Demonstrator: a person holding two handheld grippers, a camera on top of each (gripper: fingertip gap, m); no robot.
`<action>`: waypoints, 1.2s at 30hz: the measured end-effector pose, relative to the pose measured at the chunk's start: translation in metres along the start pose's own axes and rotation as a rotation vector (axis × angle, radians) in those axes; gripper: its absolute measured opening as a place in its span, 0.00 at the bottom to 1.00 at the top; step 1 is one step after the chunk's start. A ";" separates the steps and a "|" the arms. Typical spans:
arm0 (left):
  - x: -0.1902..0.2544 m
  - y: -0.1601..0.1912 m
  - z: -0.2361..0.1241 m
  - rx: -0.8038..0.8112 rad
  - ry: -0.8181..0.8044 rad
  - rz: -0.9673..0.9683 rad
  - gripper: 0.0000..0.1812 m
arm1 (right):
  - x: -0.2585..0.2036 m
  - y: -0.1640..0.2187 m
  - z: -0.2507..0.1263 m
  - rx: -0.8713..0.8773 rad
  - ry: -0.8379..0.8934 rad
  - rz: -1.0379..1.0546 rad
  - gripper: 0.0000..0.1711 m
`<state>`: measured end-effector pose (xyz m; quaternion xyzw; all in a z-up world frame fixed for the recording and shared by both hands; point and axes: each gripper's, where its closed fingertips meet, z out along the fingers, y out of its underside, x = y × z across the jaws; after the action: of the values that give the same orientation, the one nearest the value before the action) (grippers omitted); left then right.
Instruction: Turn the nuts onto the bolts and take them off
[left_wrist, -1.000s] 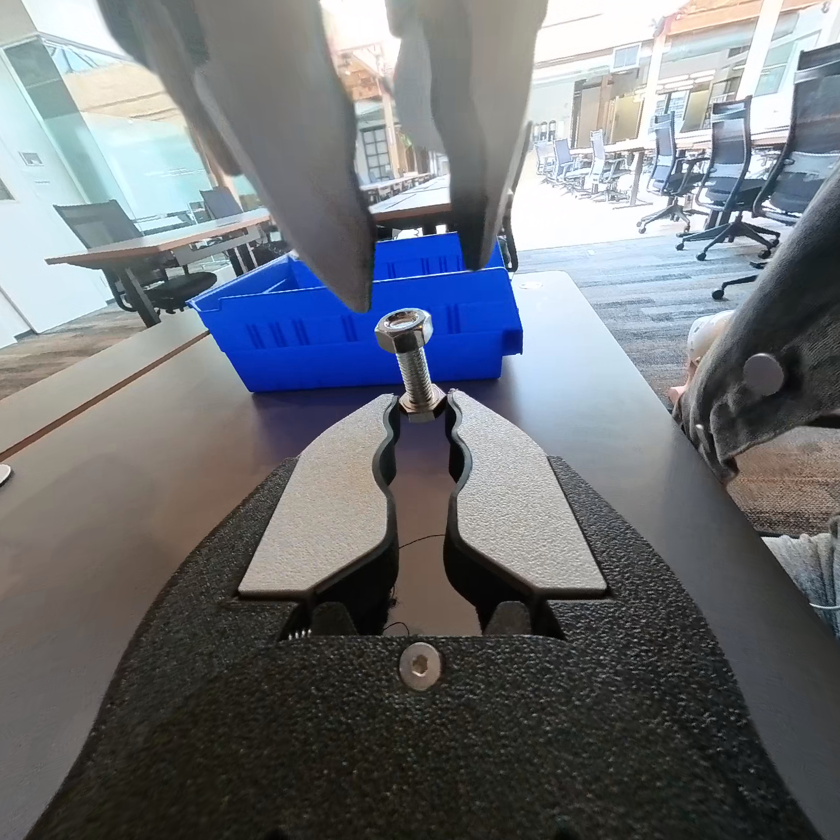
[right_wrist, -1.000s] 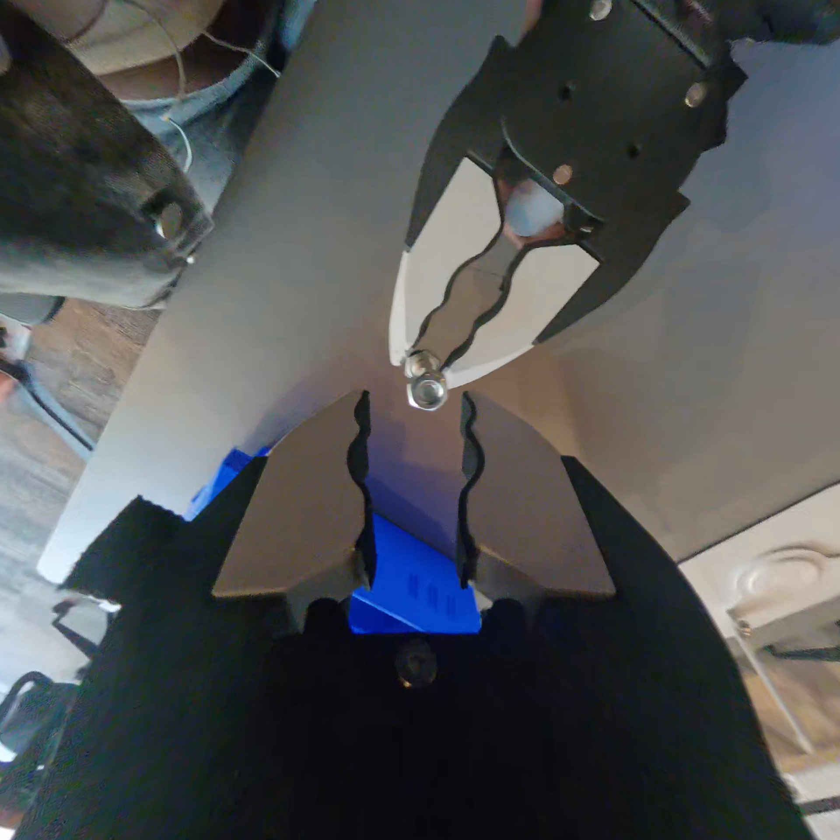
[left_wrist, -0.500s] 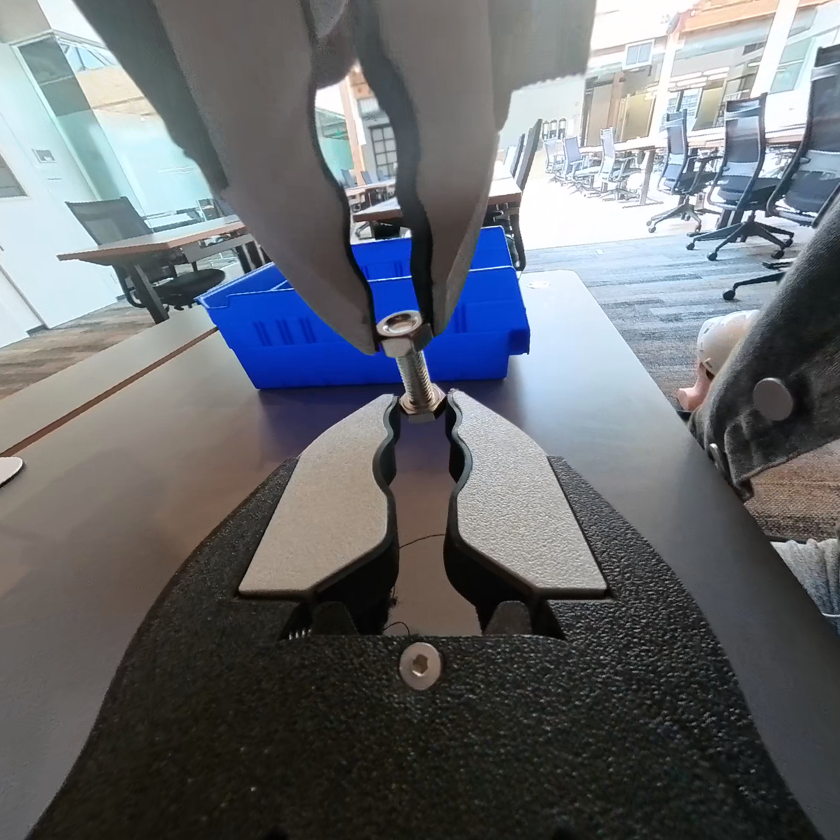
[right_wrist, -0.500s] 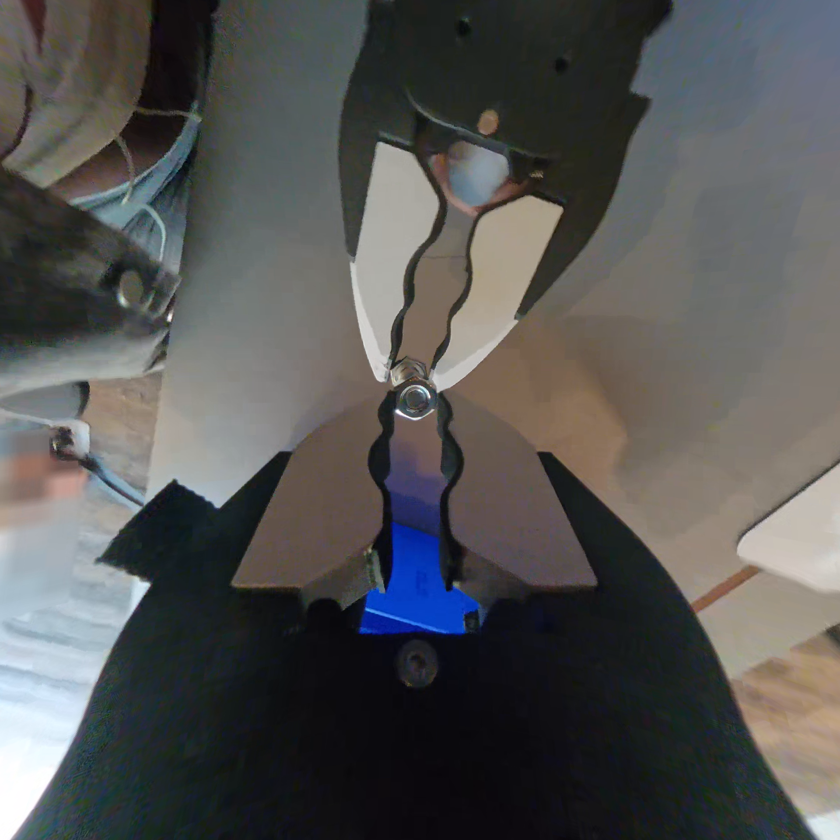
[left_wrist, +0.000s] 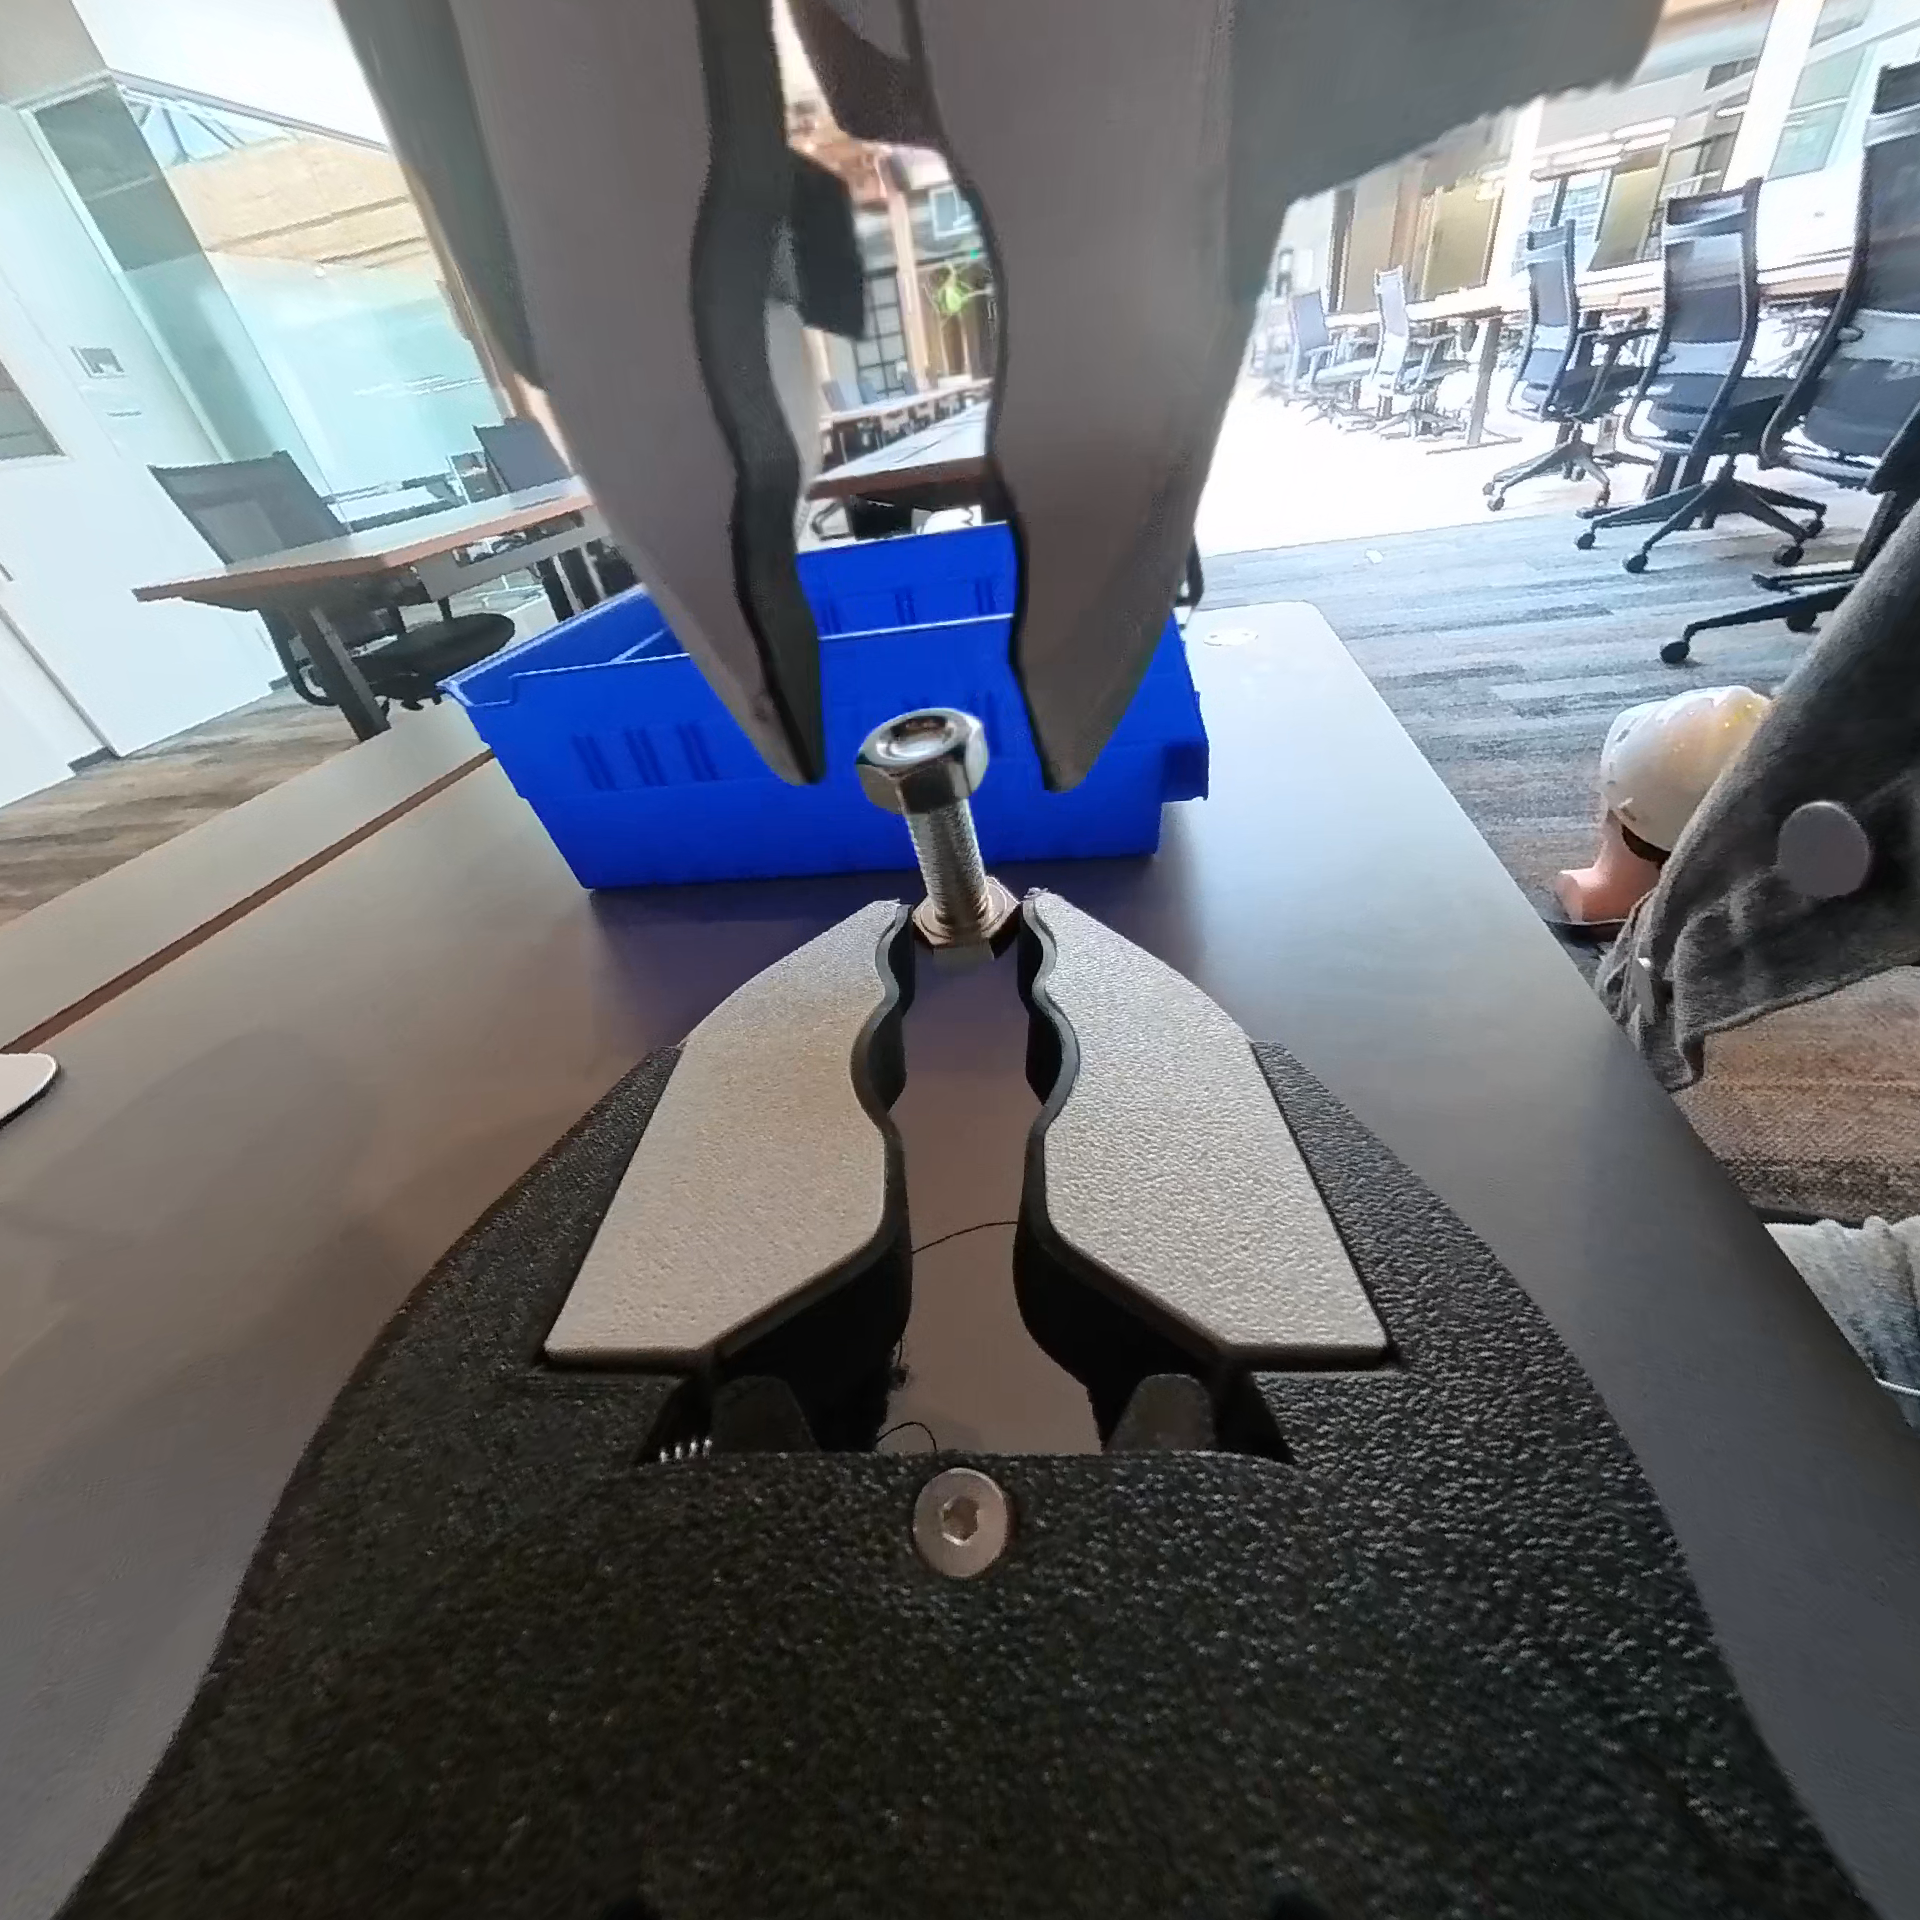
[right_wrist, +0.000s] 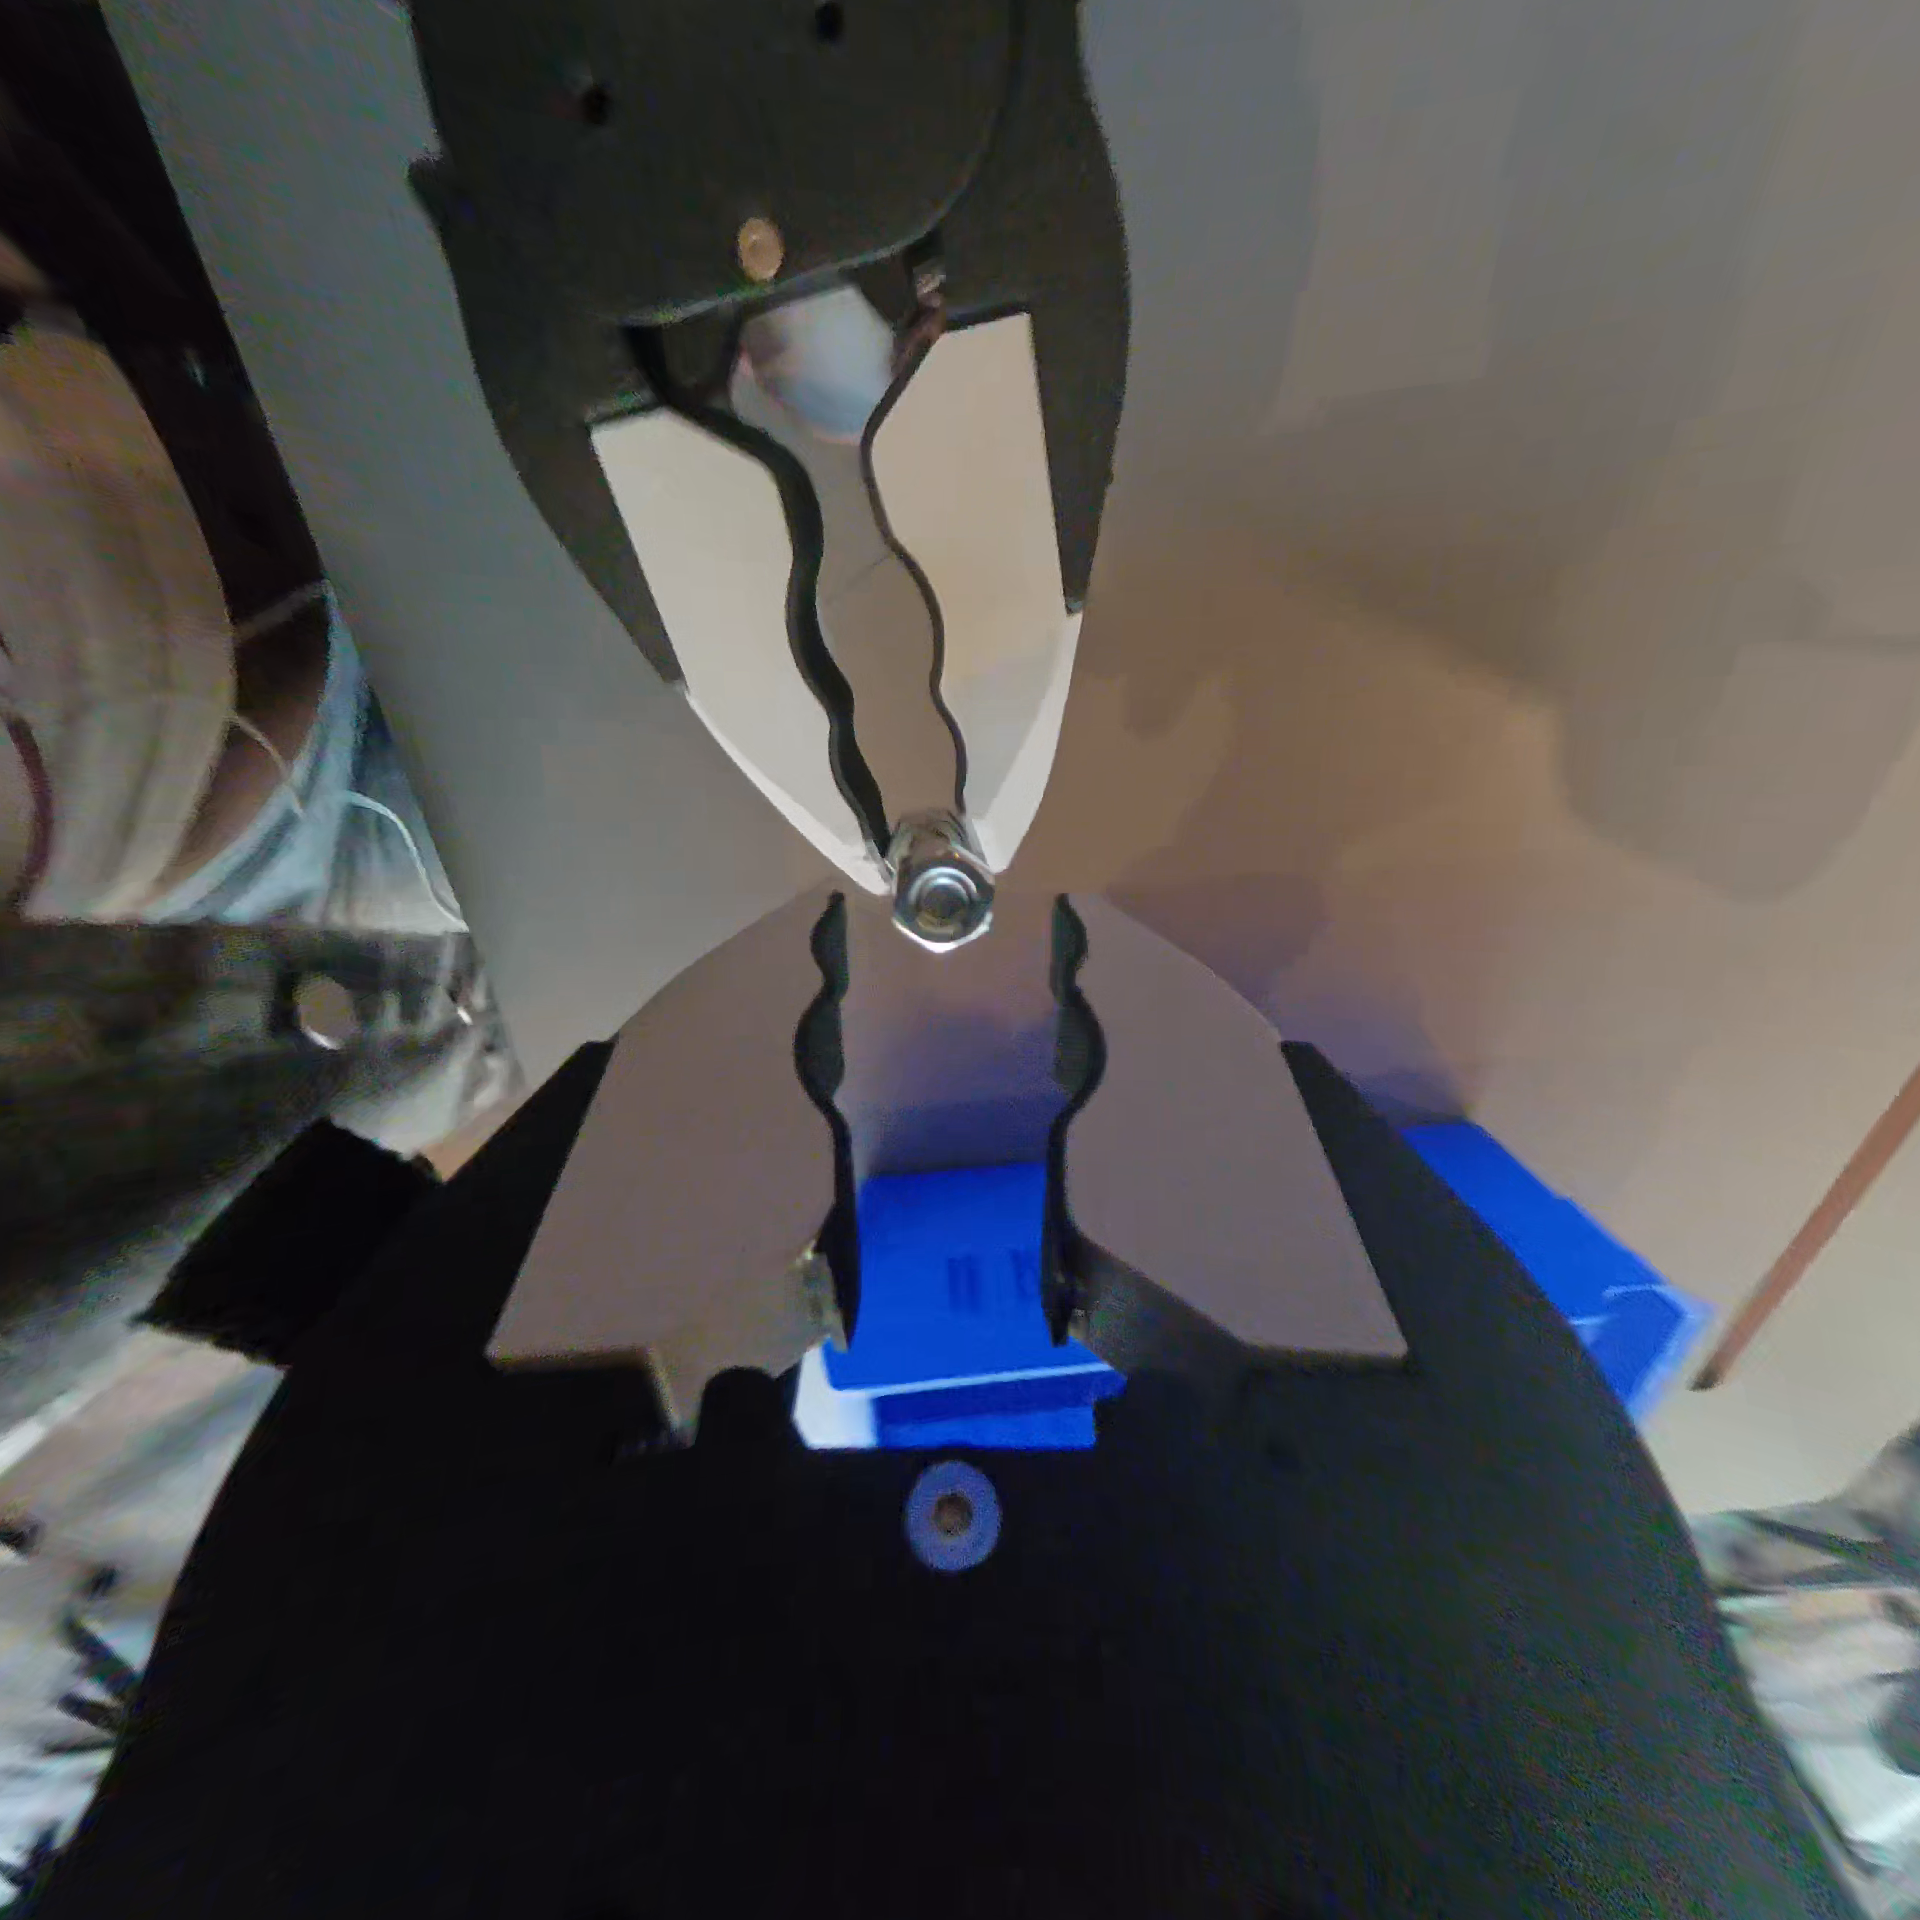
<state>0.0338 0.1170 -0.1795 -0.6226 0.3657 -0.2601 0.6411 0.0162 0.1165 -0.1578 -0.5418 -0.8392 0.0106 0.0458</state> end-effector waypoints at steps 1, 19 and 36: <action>0.001 0.000 0.000 -0.001 0.007 0.000 0.10 | 0.002 0.002 -0.001 -0.014 -0.002 -0.064 0.23; 0.001 -0.001 -0.001 0.010 0.027 -0.016 0.10 | -0.005 -0.011 -0.006 0.010 -0.174 -0.809 0.10; -0.004 -0.002 -0.002 0.021 -0.019 -0.015 0.10 | 0.003 -0.010 -0.007 0.094 0.030 0.083 0.14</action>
<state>0.0301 0.1182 -0.1766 -0.6209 0.3523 -0.2627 0.6491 0.0062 0.1151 -0.1500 -0.5734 -0.8139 0.0436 0.0834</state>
